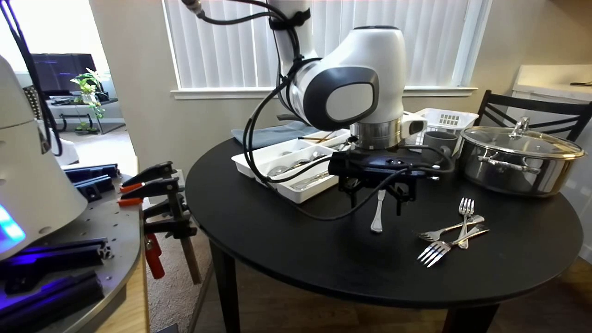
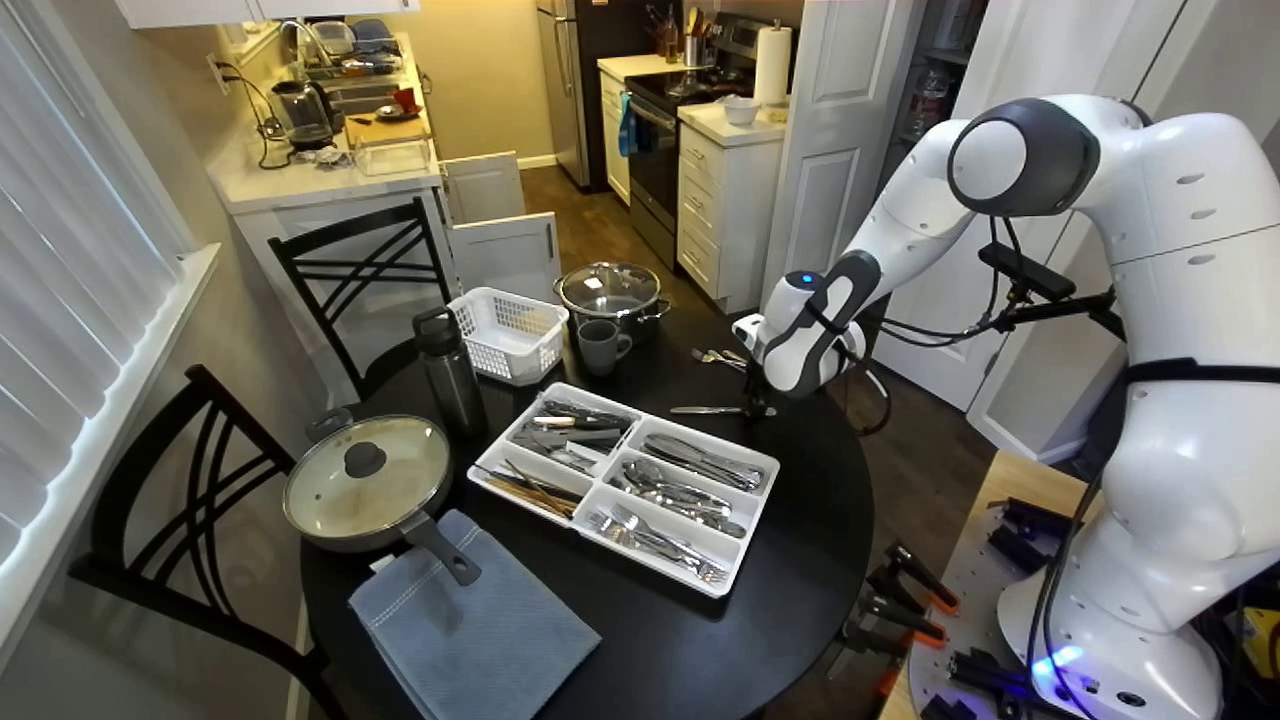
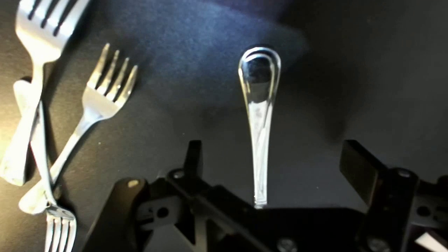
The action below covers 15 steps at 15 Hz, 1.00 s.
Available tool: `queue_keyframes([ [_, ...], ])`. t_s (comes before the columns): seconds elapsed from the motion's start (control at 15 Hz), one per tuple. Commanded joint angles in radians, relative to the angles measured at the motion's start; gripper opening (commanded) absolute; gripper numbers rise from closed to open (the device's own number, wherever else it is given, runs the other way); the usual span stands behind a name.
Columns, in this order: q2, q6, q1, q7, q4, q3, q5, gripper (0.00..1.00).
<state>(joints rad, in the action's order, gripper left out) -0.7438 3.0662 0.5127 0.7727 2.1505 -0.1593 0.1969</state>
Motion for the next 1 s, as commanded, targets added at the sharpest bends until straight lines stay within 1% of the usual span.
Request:
queue_keyframes([
  [0.0, -0.029, -0.013, 0.050, 0.010, -0.005, -0.046, 0.004, 0.75],
  [0.07, -0.034, -0.017, 0.063, 0.013, -0.005, -0.059, 0.003, 0.74],
  [0.27, -0.036, -0.022, 0.085, 0.009, -0.009, -0.079, 0.002, 0.53],
  [0.4, -0.036, -0.024, 0.100, 0.009, -0.012, -0.091, 0.002, 0.42],
  [0.8, -0.036, -0.023, 0.122, 0.007, -0.020, -0.113, 0.002, 0.03],
  [0.93, -0.033, -0.023, 0.127, 0.007, -0.019, -0.121, 0.002, 0.00],
])
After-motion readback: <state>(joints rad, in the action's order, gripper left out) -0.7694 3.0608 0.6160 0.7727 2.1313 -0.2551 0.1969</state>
